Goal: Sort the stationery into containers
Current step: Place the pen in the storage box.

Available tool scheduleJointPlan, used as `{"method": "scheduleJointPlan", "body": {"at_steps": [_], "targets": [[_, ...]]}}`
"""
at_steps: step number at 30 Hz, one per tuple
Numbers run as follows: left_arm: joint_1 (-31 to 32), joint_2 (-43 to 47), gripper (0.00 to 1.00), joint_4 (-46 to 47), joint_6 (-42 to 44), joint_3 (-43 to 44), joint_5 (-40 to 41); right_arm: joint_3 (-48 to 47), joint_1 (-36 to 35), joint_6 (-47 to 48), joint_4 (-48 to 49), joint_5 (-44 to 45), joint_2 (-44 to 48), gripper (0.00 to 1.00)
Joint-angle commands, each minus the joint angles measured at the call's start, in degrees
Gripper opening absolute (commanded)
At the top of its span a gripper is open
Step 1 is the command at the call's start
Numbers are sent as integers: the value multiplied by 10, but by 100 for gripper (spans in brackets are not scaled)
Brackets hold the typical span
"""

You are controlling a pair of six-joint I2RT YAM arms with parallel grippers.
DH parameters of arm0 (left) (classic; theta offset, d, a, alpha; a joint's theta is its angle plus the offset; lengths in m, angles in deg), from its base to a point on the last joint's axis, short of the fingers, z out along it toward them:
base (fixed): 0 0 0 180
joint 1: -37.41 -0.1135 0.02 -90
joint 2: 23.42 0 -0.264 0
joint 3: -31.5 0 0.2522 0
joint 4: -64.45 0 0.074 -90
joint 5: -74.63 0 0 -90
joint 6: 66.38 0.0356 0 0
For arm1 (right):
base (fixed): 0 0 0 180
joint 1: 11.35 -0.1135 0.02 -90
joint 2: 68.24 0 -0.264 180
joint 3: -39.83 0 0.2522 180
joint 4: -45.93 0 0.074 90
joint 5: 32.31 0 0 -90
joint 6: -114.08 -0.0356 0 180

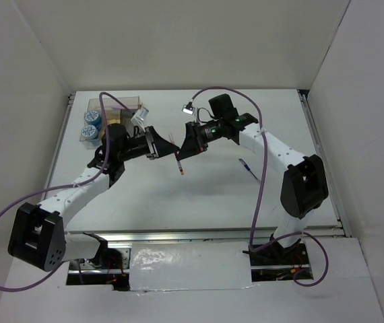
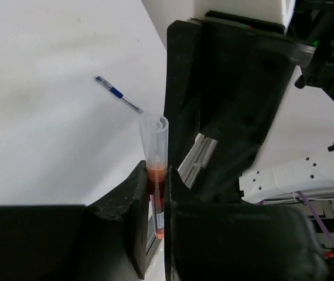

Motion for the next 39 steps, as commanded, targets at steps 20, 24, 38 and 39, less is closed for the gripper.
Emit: {"method": "scheduleJointPlan", "body": {"at_steps": [20,24,38,39], "targets": [[-183,-397,4,-391,431,556,383,91,206,107,-104,272,105,57],[-185,-442,5,-398,449,620,382,95,215,110,-104,269,109,57],[-191,-513,13,-457,449,629,362,92,221,110,-129,375,85,56],[-191,-512,14,-458,448,620,360,90,221,110,-133,380,79,56]]}}
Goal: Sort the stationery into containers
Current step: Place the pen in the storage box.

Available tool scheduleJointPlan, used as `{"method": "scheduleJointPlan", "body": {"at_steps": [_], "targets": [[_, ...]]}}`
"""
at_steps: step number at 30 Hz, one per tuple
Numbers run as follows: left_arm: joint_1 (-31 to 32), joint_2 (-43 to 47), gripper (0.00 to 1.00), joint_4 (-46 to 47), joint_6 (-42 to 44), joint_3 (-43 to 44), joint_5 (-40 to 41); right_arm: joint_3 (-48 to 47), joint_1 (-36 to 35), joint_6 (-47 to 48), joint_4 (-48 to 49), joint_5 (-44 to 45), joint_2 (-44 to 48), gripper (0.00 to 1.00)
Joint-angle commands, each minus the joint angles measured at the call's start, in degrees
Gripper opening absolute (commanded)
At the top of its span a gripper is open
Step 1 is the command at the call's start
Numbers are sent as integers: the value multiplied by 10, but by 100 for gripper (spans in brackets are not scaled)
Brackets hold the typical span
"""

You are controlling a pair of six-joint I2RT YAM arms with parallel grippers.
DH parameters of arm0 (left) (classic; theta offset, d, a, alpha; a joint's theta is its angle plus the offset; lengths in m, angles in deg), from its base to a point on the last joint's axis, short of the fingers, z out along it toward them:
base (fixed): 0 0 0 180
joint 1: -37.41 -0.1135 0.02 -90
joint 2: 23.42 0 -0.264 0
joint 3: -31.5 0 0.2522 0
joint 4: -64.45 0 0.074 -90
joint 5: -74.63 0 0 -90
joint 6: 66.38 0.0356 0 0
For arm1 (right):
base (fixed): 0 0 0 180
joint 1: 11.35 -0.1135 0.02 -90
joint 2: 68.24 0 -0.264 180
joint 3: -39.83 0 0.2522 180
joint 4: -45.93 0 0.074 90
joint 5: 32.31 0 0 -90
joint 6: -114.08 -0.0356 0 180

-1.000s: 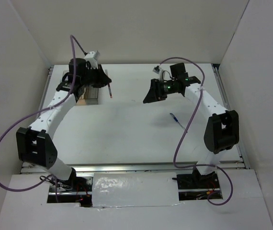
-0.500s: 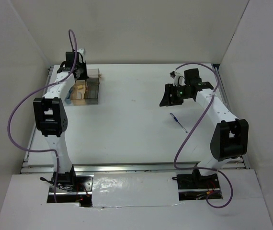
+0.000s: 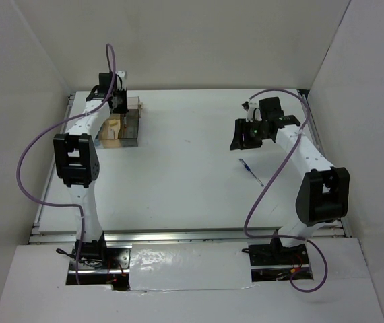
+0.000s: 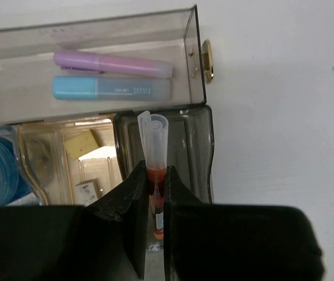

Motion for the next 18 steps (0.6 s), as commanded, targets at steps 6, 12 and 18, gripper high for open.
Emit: {"method": "scheduleJointPlan", "body": {"at_steps": [6,12,18], "targets": [[0,-4,37,-15,-4,-29,-39,-11,2,6,-28,89,-21,56],[1,13,55,-7,-4,-14,-42,-18,-5,8,-51,151,-40,56],[4,71,55,1,-3,15,-65,16,-27,61,-69,228,-48,52]]}}
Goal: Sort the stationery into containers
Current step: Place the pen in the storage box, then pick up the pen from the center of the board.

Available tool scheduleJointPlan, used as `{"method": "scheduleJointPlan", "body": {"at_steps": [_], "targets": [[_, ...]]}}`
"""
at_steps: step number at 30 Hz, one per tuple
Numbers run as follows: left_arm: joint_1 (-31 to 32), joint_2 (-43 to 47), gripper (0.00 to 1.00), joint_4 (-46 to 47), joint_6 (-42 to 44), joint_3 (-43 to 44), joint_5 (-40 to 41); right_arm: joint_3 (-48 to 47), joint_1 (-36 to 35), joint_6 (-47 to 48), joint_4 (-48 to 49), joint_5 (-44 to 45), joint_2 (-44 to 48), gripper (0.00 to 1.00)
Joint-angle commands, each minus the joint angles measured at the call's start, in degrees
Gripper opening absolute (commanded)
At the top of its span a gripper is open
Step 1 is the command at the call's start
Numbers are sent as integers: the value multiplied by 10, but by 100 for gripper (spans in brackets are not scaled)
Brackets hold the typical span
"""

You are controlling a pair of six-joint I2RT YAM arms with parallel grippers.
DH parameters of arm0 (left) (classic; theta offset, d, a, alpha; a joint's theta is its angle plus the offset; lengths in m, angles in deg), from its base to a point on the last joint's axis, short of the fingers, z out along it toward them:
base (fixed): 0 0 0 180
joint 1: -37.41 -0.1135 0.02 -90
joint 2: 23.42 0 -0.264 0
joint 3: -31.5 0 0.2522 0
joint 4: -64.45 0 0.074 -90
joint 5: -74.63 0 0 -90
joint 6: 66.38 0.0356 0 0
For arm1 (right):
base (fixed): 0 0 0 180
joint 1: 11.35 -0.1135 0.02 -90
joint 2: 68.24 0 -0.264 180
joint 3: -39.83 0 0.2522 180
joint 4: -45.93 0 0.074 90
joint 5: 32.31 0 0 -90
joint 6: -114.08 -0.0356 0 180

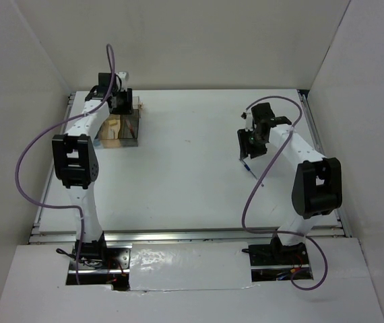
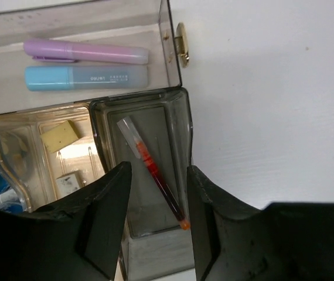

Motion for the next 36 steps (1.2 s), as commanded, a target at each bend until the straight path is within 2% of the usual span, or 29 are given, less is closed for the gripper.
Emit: {"method": "scheduleJointPlan", "body": {"at_steps": [1,6,9,13,16,20,27,28,36], "targets": [[8,78,55,25,3,26,-28,25,-19,41,-17,68,1,51],[23,188,57,32,53,-59,-60,70,-15,59,-9,79,-7,50],[25,276,56,52,56,-168,-79,78,-13,64,5,79,-31,48],[28,353,57,85,85,-256,-79,71,-14,65,15,84,-55,48],[28,384,57,90,88,-285,-80,61,-15,70,22,91,-69,47],[29,400,56,87,79,-303,-87,53,-9,83,33,111,-97,46],[32,405,56,101,69,-320,-114,31,11,99,19,96,-116,39],[33,403,56,102,47,-322,-115,26,12,101,13,96,-121,39],[44,397,55,105,39,-323,-127,-15,16,118,-21,56,-96,40]]}}
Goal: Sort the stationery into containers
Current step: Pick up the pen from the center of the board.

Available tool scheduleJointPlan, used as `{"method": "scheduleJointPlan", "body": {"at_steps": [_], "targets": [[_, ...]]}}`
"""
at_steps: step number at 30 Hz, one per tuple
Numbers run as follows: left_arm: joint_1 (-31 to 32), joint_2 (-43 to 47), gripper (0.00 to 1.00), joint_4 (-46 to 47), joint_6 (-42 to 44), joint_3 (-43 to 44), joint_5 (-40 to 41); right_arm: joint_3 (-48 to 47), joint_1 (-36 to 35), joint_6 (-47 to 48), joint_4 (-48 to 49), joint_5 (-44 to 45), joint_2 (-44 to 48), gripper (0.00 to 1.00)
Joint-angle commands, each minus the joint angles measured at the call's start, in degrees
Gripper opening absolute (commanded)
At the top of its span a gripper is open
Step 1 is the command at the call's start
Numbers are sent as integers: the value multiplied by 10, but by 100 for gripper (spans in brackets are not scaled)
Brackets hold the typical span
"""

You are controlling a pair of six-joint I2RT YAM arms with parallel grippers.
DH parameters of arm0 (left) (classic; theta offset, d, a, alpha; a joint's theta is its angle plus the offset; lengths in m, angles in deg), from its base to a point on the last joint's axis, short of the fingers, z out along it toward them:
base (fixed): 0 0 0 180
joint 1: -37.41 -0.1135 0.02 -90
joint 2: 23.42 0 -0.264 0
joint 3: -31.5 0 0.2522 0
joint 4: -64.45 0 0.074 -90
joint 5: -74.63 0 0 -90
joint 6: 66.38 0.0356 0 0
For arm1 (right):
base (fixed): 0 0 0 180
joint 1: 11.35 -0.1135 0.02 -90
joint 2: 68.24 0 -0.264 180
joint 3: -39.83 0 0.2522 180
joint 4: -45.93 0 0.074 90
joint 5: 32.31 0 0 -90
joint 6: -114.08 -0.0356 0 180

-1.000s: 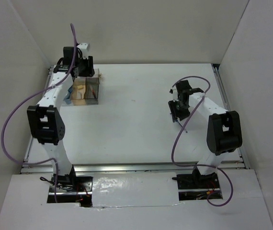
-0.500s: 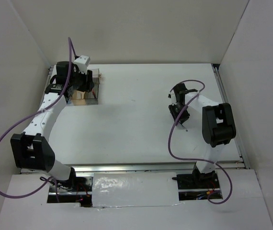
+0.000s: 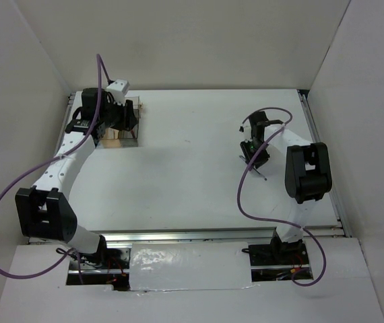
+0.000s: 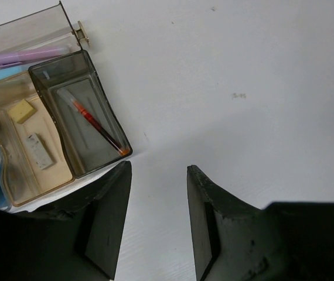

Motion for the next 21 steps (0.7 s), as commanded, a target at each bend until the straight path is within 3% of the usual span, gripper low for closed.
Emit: {"method": "scheduleJointPlan", "body": {"at_steps": [1,21], "targets": [[8,14,55,30,-9,2,-17,-45,-2,18,-20,-13,14,40],[16,22,55,37,-9,-3,-2,-109,-6,84,-74,-6,-102,39]]}}
